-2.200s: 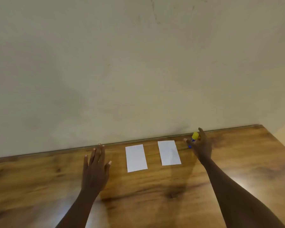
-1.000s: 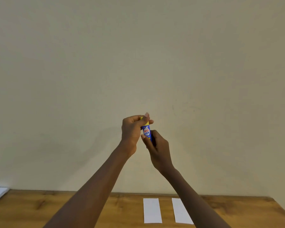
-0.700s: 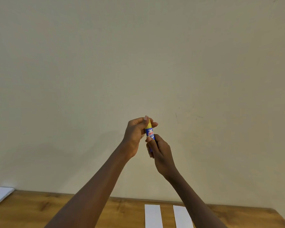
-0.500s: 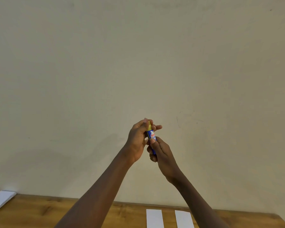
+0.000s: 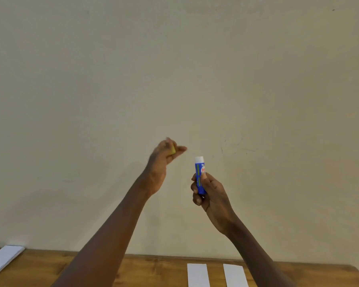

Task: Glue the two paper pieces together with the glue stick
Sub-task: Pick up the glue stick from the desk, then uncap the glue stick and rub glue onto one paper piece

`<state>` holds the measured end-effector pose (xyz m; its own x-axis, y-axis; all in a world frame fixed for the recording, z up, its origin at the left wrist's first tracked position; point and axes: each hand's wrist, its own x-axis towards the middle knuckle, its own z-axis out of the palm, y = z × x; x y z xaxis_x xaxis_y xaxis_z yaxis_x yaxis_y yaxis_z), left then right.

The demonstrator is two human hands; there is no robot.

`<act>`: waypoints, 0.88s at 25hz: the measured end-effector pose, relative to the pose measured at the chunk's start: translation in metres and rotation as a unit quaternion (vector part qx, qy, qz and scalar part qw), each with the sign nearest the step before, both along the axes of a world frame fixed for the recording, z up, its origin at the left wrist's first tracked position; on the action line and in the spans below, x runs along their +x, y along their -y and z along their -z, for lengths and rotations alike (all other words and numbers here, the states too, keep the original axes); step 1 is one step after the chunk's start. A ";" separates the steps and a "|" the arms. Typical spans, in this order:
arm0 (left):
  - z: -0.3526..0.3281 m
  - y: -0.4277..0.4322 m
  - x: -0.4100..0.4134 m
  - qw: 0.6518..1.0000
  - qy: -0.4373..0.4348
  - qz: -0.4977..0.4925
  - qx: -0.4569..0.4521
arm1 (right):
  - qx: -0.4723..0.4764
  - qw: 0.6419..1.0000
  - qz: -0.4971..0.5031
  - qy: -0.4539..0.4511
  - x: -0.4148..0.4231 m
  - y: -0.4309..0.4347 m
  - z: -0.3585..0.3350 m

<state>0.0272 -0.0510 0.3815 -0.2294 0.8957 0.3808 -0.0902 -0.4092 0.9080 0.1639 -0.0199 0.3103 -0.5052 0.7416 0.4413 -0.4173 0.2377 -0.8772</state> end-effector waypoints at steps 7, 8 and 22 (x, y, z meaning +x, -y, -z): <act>0.020 0.000 0.023 0.998 -0.053 -0.034 0.017 | 0.059 0.994 0.086 -0.013 -0.007 0.003 -0.004; 0.018 0.001 0.024 0.997 -0.038 -0.056 0.027 | 0.061 0.991 0.119 -0.015 -0.006 0.003 -0.001; 0.014 -0.001 0.024 0.996 -0.018 -0.053 0.075 | 0.034 0.985 0.164 -0.029 -0.023 0.016 -0.002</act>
<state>0.0508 -0.0498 0.3678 -0.3030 0.8000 0.5178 -0.0082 -0.5455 0.8381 0.1409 -0.0356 0.3123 -0.2151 0.8283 0.5174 -0.3576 0.4262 -0.8310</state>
